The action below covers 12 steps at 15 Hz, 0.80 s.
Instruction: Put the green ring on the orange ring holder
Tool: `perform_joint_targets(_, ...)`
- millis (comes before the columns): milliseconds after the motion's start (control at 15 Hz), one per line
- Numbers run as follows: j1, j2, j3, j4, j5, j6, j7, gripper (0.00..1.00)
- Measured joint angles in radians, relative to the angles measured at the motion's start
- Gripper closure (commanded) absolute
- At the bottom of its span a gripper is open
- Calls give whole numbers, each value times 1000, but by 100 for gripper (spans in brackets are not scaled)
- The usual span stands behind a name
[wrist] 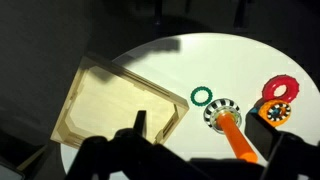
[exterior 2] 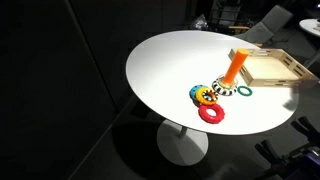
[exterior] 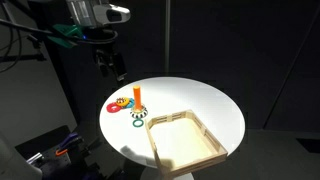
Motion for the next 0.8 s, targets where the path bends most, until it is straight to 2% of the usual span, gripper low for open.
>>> perform_joint_targets(533,2,4,5,0,2,0,0,0)
perform_joint_targets(800,30,38,30,1,25,16,3,0)
